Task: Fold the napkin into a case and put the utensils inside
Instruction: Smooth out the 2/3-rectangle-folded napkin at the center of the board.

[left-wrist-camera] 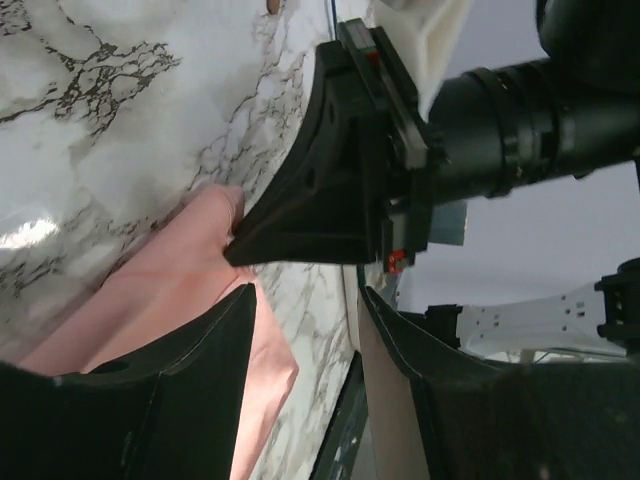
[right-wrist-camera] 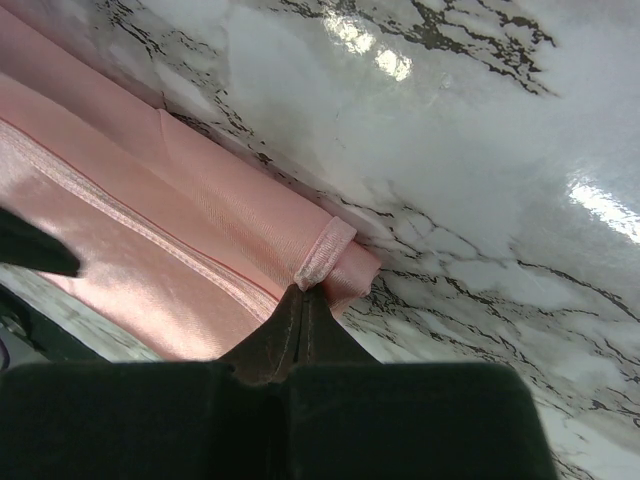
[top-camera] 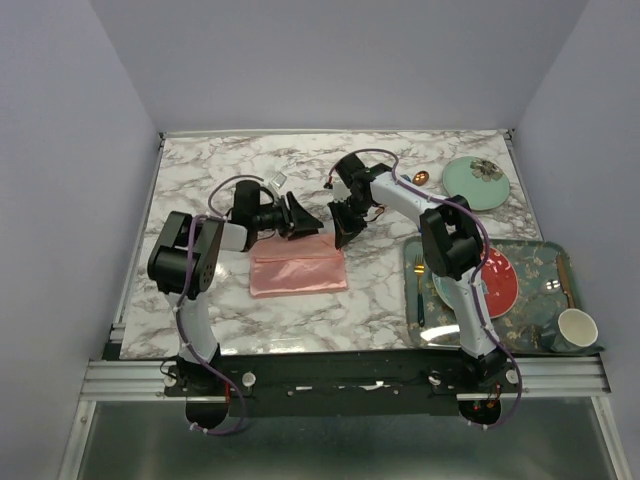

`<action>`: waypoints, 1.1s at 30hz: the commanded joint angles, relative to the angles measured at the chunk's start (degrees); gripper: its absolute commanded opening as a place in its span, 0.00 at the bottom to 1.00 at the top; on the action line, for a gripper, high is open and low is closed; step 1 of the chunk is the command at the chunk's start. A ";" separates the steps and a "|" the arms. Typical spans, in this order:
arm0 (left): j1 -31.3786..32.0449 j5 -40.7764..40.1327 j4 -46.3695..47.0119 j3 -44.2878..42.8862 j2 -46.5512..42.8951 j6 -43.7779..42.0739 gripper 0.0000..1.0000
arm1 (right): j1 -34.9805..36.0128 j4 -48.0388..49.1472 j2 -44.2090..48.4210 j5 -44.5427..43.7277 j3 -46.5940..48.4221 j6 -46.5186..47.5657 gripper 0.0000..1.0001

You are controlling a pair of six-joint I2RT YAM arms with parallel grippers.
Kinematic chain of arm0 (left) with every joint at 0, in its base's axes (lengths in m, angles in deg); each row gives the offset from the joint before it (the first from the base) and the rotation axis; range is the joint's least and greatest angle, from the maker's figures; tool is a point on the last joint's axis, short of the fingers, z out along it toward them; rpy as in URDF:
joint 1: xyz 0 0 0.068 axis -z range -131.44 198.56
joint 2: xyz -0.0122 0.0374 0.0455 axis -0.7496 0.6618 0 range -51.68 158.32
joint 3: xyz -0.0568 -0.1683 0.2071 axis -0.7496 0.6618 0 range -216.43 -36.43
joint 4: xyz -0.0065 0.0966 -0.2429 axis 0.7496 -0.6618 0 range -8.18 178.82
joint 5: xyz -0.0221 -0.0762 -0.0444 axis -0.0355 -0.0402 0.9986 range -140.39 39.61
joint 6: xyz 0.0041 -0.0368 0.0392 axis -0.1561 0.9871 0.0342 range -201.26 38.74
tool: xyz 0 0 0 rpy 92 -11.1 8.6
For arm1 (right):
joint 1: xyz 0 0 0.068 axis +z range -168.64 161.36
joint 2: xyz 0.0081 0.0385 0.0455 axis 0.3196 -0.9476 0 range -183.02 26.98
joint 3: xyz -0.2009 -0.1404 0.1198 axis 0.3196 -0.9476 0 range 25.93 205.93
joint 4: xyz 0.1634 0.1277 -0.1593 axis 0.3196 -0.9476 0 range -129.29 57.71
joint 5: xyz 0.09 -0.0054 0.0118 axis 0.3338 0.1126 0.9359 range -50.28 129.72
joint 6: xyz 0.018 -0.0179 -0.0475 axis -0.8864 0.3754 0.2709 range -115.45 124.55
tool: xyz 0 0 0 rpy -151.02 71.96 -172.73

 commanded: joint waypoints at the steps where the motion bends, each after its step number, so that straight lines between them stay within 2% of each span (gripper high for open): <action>1: 2.37 -5.12 16.78 -1.11 9.62 15.13 0.57 | 0.13 -3.41 -3.70 -8.99 -2.12 1.77 0.01; 5: 2.20 -5.65 15.46 -2.17 14.19 13.81 0.73 | 0.05 -3.76 -4.05 -9.16 -2.30 1.68 0.01; 7: 0.45 -5.39 14.85 -1.21 16.05 13.37 0.76 | 0.05 -3.84 -4.05 -9.34 -2.39 1.68 0.01; 13: -5.17 -0.21 15.45 2.39 13.94 12.93 0.87 | 0.13 -4.28 -3.44 -9.87 -3.26 1.77 0.01; 14: -5.88 0.49 15.72 3.36 13.42 12.84 0.96 | 0.13 -4.28 -3.35 -9.78 -3.44 1.94 0.00; 15: -6.49 1.20 15.46 3.89 12.37 12.41 0.98 | 0.05 -4.20 -3.35 -10.30 -3.62 2.03 0.01; 20: -13.07 5.50 13.10 7.05 8.94 9.52 0.99 | 0.05 -4.37 -3.18 -11.01 -4.23 1.68 0.00; 25: -19.23 7.62 -2.27 6.62 4.89 -2.51 0.99 | 0.05 -3.93 -3.00 -10.83 -5.02 1.51 0.01; 28: -21.61 6.83 -9.48 4.43 0.60 -9.64 0.92 | 0.05 -3.76 -2.82 -10.04 -4.94 1.68 0.01; 29: -21.53 5.44 -12.55 2.33 -1.16 -14.79 0.80 | 0.05 -3.67 -2.48 -9.61 -4.76 1.77 0.01; 31: -19.26 2.88 -14.95 1.00 -5.73 -14.76 0.58 | 0.13 -3.49 -1.95 -8.64 -4.32 2.12 0.01; 32: -17.68 1.48 -15.30 -0.14 -6.79 -14.15 0.26 | 0.13 -3.23 -1.60 -8.29 -3.97 1.95 0.01; 33: -16.18 -1.14 -18.09 -1.11 -8.19 -15.10 0.14 | 0.05 -2.88 -0.81 -7.76 -3.97 1.95 0.00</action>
